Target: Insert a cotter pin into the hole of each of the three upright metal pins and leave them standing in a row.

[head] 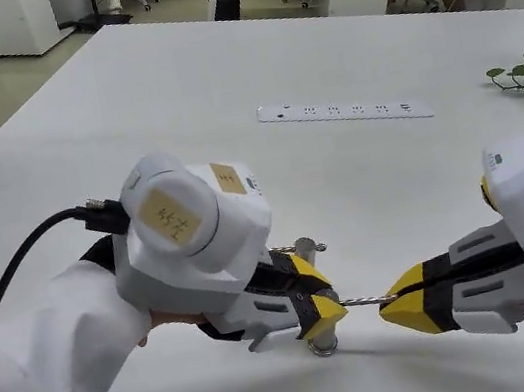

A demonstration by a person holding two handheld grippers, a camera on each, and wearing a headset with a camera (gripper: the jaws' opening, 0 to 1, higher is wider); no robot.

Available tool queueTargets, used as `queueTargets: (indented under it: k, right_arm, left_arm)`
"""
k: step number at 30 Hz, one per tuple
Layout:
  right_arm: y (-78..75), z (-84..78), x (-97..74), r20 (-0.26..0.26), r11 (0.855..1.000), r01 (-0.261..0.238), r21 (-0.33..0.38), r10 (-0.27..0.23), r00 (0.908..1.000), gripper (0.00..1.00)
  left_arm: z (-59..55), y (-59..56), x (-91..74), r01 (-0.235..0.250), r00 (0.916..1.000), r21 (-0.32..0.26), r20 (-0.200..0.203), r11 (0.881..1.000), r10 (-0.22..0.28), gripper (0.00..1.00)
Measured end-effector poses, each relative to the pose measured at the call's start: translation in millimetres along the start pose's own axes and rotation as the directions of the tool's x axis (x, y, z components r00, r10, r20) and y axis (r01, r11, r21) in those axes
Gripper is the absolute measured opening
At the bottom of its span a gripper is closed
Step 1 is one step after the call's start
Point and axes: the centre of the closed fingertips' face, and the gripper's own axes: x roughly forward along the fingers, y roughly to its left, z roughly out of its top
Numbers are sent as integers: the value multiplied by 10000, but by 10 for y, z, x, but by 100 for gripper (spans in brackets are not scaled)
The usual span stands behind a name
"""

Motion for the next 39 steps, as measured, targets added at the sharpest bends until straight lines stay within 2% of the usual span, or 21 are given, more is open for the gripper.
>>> queueTargets:
  k: [6,21,26,33,39]
  right_arm:
    - [-34,-21,37,-69,9998,120,187,-118,9999,0]
    - [-53,18,24,-76,9997,129,-211,-130,9999,0]
    - [-67,3,41,-18,9999,102,65,-102,9999,0]
    - [31,-8,78,24,9998,-191,98,191,9998,0]
    - [39,31,141,-6,9997,-234,79,234,9997,0]
  left_arm:
    - [-9,14,-8,16,10000,3,-14,10000,-16,10]
    - [-20,28,-12,-104,9999,76,16,9999,104,10]
    - [-22,32,-12,-81,9999,16,76,10000,81,10]
    - [-21,21,-11,-59,10000,38,70,10000,59,10]
    - [-23,15,-13,-53,10000,51,39,10000,53,10]
